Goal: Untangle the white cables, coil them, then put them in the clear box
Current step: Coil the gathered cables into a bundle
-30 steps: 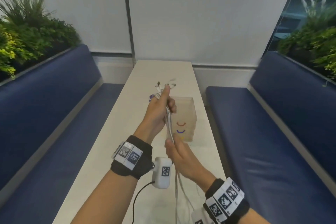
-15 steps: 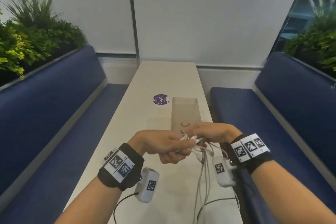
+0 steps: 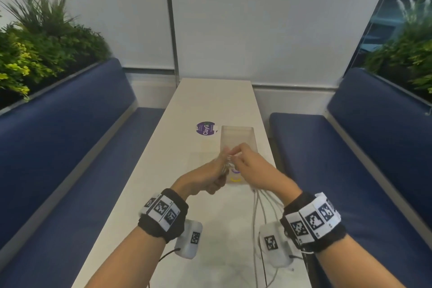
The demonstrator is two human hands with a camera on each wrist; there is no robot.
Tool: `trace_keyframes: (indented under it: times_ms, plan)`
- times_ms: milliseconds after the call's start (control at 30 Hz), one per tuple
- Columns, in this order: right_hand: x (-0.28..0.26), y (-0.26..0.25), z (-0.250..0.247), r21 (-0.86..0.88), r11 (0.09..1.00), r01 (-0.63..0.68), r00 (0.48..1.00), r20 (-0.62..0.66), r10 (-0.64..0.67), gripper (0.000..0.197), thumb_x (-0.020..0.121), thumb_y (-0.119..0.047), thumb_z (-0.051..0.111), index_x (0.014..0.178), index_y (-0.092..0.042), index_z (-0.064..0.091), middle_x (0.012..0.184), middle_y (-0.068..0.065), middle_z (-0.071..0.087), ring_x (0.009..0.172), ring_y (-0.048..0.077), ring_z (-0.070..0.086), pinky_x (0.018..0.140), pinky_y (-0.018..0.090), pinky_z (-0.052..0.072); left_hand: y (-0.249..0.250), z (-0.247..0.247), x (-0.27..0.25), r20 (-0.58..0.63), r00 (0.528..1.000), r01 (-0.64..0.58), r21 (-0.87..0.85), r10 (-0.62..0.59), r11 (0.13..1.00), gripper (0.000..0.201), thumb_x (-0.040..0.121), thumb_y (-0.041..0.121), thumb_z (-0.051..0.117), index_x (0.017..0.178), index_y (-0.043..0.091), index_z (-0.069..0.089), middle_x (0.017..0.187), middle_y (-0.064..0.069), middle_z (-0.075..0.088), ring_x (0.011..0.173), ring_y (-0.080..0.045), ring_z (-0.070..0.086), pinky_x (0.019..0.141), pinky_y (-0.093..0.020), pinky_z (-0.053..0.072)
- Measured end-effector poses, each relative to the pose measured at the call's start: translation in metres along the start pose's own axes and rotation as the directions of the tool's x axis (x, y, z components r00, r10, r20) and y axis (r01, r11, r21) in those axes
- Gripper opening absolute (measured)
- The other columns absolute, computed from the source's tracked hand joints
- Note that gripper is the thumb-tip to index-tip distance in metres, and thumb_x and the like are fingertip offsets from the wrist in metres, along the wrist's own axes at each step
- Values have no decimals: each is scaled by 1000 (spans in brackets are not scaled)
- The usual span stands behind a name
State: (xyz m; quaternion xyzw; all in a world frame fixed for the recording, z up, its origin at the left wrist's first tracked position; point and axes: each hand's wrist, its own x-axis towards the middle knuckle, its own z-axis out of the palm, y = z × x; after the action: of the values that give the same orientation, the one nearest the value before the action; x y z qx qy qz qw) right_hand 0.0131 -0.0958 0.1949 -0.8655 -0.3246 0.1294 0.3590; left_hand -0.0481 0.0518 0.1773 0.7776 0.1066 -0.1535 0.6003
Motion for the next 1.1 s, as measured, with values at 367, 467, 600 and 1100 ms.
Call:
trace_keyframes:
  times_ms: [367,467,600,1100]
  plan:
    - [-23,7,81,709,706,-2,999,40,-37,34,104,-36,38,87,-11,52,61,-4,34,53,12,35,56,25,41,24,-2,22,-459,875,-357,-395,155,847,44,98,30,58,56,19,49,47,-1,40,37,-13,35,50,-30,19]
    - [-17,17,72,828,536,-166,953,275,-128,43,95,-49,47,68,-16,45,53,-6,28,49,13,34,64,26,47,32,-1,13,-400,883,-454,-588,248,670,43,102,21,47,60,18,43,52,0,34,45,-16,39,49,-28,32]
    - [-12,39,68,814,516,-267,818,474,-325,45,93,-53,50,61,-24,38,49,-11,27,45,9,30,63,18,44,50,-8,-12,-152,843,-438,-752,516,494,31,98,25,47,69,17,39,56,1,33,50,-19,56,58,-27,49]
    - [19,18,-20,189,978,-91,749,660,-58,6,93,-12,64,97,-15,65,59,-2,57,41,5,44,41,15,37,26,9,-30,523,799,16,476,-298,879,57,98,70,28,68,22,31,50,6,28,39,-8,20,39,-17,16]
